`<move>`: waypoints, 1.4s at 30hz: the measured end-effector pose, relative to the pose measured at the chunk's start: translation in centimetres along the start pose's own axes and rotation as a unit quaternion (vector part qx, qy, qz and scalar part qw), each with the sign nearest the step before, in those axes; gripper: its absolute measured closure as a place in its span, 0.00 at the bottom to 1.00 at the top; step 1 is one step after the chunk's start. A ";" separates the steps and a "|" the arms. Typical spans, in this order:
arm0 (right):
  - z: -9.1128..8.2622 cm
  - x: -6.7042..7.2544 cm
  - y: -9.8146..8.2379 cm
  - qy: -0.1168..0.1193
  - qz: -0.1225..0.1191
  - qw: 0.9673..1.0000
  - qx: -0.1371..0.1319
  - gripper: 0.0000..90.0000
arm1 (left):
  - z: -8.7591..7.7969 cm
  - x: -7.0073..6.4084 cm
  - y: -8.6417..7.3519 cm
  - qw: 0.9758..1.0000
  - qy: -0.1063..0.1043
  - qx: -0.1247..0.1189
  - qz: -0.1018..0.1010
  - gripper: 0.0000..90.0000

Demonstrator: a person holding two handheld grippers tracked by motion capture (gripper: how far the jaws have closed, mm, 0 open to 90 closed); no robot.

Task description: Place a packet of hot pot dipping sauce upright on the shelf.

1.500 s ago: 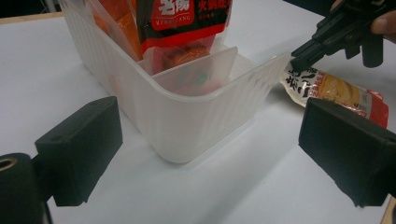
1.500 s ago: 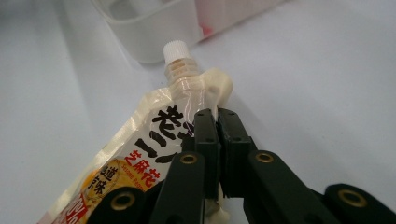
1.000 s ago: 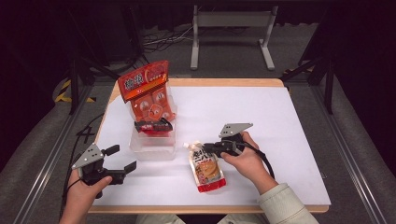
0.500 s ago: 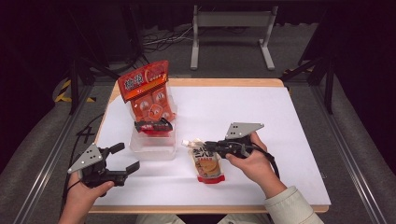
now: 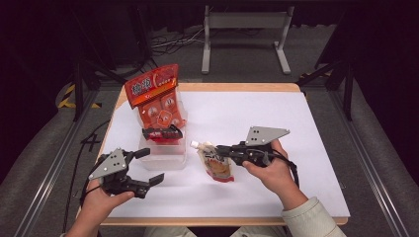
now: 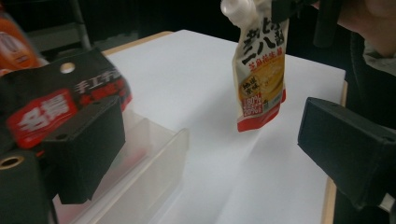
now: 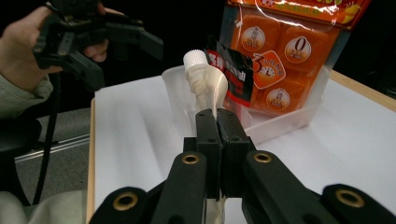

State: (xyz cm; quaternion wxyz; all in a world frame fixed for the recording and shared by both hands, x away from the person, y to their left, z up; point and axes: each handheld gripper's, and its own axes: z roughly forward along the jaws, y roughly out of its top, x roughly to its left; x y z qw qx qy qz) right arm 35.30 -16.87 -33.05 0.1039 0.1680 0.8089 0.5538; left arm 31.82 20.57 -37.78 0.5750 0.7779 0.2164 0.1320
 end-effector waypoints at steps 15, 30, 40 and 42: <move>0.0 1.2 1.3 0.032 -0.018 0.999 -0.027 0.99 | 5.0 -0.7 2.4 0.993 -0.116 0.022 0.030 0.19; 1.0 2.1 1.8 0.052 -0.033 0.997 -0.037 0.99 | 7.4 -0.6 2.3 0.990 -0.142 0.009 0.007 0.28; 2.1 2.6 2.1 0.065 -0.038 0.996 -0.043 0.99 | 7.6 -0.7 2.0 0.983 -0.185 -0.018 0.000 0.61; 2.2 2.7 2.1 0.067 -0.038 0.996 -0.042 0.99 | 7.4 -0.6 2.0 0.984 -0.178 -0.017 0.009 0.67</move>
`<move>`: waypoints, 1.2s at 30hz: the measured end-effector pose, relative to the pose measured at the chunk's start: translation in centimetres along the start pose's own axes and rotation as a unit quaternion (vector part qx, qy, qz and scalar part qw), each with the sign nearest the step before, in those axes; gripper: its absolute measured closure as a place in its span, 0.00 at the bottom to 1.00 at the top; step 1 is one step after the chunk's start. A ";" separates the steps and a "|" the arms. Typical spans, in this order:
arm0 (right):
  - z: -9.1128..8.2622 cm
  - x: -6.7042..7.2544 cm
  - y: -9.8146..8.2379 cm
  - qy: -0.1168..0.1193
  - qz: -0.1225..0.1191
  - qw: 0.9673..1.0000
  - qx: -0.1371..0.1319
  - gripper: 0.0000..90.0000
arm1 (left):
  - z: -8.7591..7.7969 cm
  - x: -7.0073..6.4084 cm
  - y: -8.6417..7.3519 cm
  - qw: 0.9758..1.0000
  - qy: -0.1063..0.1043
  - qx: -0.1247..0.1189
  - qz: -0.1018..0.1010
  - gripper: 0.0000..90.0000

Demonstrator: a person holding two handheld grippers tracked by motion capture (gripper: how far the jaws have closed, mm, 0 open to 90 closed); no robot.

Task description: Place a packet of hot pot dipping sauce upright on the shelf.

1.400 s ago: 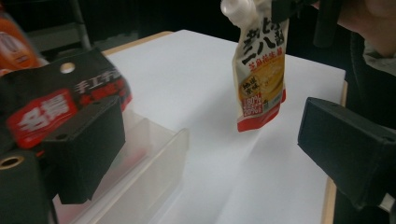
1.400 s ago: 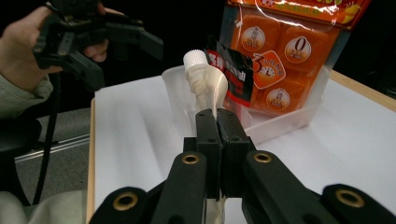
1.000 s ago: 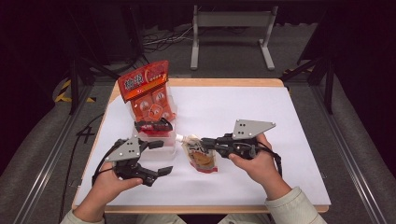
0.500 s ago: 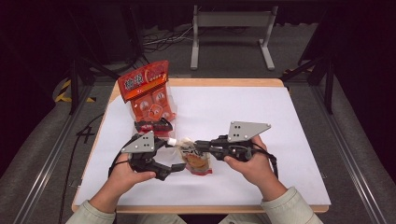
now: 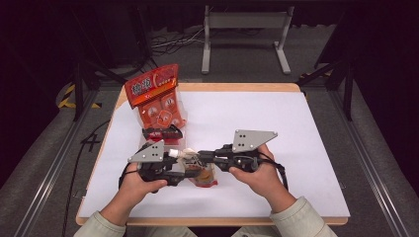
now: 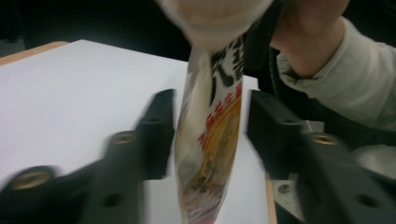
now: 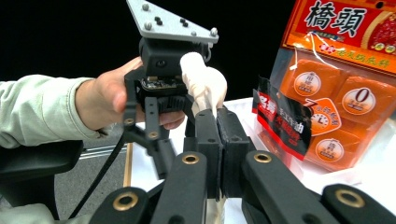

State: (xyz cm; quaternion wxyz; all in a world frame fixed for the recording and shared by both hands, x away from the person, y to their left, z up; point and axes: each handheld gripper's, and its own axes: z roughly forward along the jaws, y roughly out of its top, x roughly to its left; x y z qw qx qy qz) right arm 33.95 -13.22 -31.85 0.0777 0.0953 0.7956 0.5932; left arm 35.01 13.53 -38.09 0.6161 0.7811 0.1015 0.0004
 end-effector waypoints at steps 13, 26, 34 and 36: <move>0.2 0.1 0.1 0.001 -0.002 1.000 -0.001 0.95 | -0.9 -0.1 0.7 1.000 -0.007 0.026 0.008 0.96; -2.9 -0.2 -0.7 -0.048 0.007 0.999 -0.007 0.80 | -4.0 0.6 2.6 0.998 0.042 0.032 0.033 0.97; -5.1 -0.7 -1.9 -0.074 0.021 0.997 -0.009 0.77 | -5.7 0.6 3.5 0.997 0.059 0.036 0.019 0.97; -5.5 -0.8 -2.2 -0.079 0.027 0.996 -0.009 0.77 | -6.0 0.6 3.7 0.997 0.063 0.037 0.020 0.97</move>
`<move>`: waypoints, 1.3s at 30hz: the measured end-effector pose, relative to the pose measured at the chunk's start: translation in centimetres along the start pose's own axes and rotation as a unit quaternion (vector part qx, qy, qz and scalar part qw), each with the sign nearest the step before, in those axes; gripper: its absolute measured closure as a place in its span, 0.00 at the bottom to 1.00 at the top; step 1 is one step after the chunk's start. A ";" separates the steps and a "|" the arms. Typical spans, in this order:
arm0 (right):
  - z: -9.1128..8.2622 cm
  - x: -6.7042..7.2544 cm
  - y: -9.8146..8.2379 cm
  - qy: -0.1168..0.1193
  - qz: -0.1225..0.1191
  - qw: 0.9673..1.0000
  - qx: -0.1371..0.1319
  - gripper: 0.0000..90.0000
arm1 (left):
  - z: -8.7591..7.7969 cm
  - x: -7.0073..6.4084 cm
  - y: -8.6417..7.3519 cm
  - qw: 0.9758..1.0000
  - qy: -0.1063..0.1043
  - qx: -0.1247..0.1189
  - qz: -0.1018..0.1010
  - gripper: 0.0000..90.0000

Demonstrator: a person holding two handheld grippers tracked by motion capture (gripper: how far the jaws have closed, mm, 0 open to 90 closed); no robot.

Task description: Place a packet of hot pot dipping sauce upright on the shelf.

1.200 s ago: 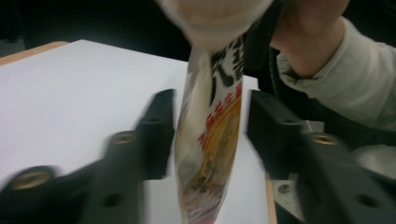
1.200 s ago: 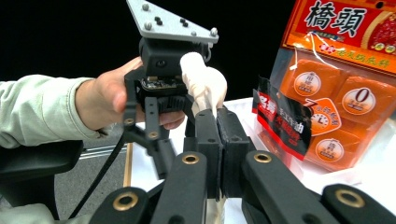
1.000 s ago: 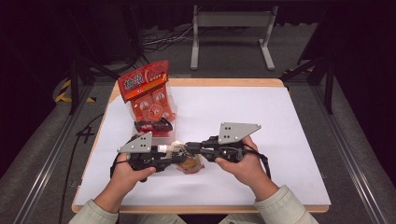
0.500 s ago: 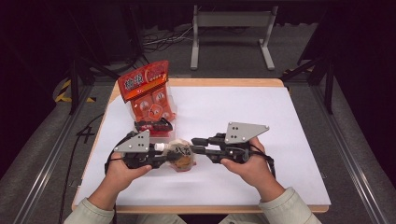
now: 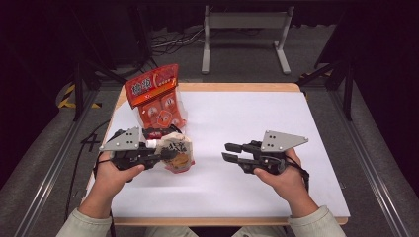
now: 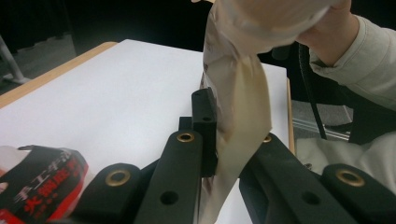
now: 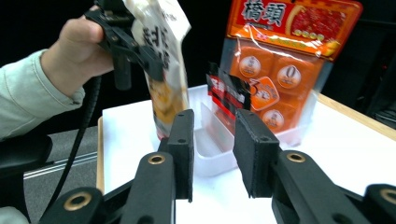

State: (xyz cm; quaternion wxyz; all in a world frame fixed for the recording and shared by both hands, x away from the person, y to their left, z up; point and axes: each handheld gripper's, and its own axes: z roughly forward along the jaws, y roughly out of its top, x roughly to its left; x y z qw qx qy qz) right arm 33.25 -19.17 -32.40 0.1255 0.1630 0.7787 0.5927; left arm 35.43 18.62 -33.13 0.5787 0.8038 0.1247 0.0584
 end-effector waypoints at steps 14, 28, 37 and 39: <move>-2.8 -1.9 -1.8 -0.070 0.023 0.997 0.027 0.67 | -2.4 0.7 0.7 0.999 0.041 -0.011 -0.001 0.97; -4.0 -2.7 -1.9 -0.090 0.035 0.995 0.013 0.67 | -3.9 2.8 0.2 0.994 0.104 -0.013 -0.012 0.97; -5.1 -3.1 -1.7 -0.102 0.048 0.994 -0.004 0.67 | -3.5 3.7 -0.8 0.993 0.116 -0.019 -0.012 0.97; -5.2 -3.2 -1.7 -0.102 0.050 0.993 -0.004 0.66 | -3.3 3.9 -1.1 0.993 0.117 -0.024 -0.016 0.97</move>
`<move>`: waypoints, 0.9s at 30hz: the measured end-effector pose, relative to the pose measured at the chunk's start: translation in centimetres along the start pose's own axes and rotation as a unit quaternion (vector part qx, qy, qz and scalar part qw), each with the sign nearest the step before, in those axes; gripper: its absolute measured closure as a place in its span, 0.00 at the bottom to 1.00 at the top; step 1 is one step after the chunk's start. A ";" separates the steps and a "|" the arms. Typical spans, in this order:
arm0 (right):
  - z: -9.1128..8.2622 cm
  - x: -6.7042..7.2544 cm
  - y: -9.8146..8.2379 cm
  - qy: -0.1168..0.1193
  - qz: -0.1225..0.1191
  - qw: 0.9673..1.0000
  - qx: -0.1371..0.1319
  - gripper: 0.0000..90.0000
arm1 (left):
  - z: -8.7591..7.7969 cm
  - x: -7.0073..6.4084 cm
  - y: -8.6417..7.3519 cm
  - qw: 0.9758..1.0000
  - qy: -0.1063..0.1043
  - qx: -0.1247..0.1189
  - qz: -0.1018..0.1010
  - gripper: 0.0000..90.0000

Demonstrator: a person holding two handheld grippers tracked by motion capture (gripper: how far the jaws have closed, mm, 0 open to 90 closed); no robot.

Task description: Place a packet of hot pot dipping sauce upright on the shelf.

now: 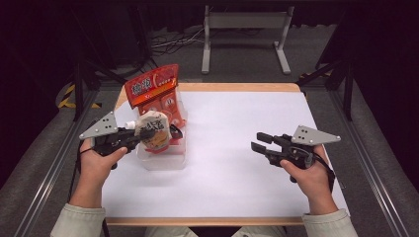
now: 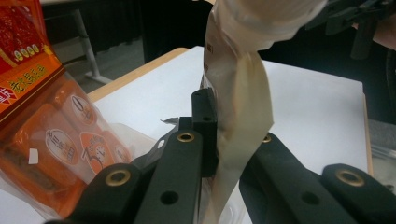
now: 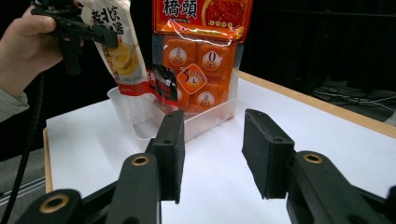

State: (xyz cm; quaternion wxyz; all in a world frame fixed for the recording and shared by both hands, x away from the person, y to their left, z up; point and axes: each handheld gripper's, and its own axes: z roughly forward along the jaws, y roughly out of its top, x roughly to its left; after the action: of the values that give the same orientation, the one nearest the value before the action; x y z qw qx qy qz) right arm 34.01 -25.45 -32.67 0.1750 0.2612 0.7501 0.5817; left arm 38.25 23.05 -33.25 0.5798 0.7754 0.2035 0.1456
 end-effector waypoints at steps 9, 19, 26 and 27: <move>-0.2 -0.1 0.1 0.002 0.005 1.000 -0.006 0.66 | 1.3 0.1 -1.1 1.000 -0.013 0.024 0.009 0.97; -0.2 -0.1 0.0 0.001 0.005 1.000 -0.006 0.65 | 2.0 0.3 -2.0 0.998 -0.027 0.047 -0.006 0.97; -0.1 0.0 0.0 0.001 0.000 1.000 0.000 0.64 | 2.5 0.5 -2.7 0.998 -0.033 0.058 -0.018 0.97; -0.1 0.0 0.0 0.001 0.000 1.000 0.000 0.64 | 2.5 0.5 -2.7 0.998 -0.033 0.058 -0.018 0.97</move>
State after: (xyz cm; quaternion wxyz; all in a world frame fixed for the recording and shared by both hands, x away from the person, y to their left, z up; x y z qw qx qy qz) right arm 33.93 -25.48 -32.65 0.1744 0.2604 0.7501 0.5824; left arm 39.46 21.89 -36.57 0.5427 0.8085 0.2057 0.0974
